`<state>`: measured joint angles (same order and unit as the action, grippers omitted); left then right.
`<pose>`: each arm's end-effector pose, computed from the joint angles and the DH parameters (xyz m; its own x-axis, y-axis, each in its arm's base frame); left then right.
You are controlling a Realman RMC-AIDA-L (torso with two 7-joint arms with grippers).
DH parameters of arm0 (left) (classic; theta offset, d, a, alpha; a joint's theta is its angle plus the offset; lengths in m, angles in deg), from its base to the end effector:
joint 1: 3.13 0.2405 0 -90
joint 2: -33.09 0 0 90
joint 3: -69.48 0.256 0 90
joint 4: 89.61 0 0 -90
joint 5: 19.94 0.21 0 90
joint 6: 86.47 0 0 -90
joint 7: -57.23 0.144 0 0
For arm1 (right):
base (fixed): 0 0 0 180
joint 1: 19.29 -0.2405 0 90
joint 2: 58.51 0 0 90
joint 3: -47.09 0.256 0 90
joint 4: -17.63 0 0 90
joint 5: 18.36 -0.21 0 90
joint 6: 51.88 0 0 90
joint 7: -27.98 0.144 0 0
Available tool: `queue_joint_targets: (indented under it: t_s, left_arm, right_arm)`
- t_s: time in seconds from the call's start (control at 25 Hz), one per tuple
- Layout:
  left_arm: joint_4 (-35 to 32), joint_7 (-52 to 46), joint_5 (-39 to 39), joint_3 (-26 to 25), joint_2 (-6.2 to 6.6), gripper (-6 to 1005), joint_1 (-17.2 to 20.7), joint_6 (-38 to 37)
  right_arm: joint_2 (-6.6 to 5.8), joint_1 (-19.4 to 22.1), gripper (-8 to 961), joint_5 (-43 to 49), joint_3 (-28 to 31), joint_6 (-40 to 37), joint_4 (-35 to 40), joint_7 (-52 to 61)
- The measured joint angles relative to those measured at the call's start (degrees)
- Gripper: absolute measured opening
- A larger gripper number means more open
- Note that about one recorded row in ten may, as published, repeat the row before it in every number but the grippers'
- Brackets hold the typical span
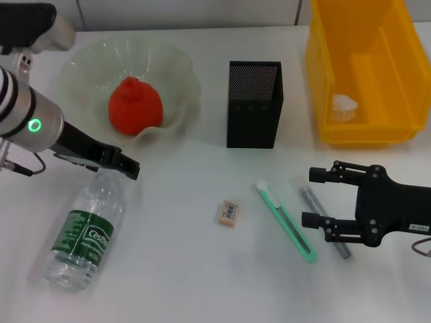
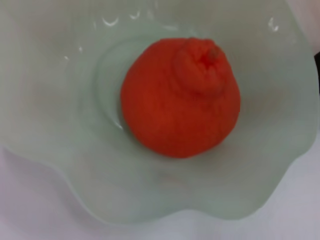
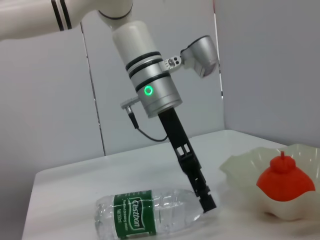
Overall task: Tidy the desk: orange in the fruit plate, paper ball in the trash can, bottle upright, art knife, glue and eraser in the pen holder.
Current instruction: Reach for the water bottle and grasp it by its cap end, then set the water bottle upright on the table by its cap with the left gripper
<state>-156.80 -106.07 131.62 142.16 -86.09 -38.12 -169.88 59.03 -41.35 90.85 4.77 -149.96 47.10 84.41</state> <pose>-0.2227 0.3671 0.0012 0.4153 0.9096 0.0096 0.7926 -0.3567 -0.4945 0.2922 0.2640 -0.0109 0.8058 -0.1518 -0.5724 -0.2819 -0.9483 -0.1454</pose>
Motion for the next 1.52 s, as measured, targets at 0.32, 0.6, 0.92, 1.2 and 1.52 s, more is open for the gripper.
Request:
queue_joint_targets:
  t_s: [0.32,0.6,0.92,1.2,1.52]
  left_arm:
    - [0.15,0.13,0.17,5.16,0.00,686,0.30,1.42]
    - [-1.80,2.42,-0.03,7.59,0.04,460,1.40,0.93]
    - [-6.39,12.12,-11.91,1.51,0.54,449,4.62,-4.14]
    - [-0.43,29.53,-25.07,-15.97,0.77,447,5.35,-11.53]
    - [4.32,50.22,-38.15,-24.87,0.86,445,9.98,-16.77]
  right_arm:
    - [-0.03,0.01,767,0.00,0.17,-0.02,-0.03,0.12]
    - [-0.04,0.01,767,-0.17,0.33,-0.01,-0.58,0.23]
    - [-0.11,0.06,767,-0.49,0.61,-0.54,-0.66,0.89]
    - [-0.03,-0.05,767,-0.58,1.21,-0.99,-0.65,2.69]
    - [0.42,-1.07,767,-1.34,2.60,-3.16,-0.59,5.78]
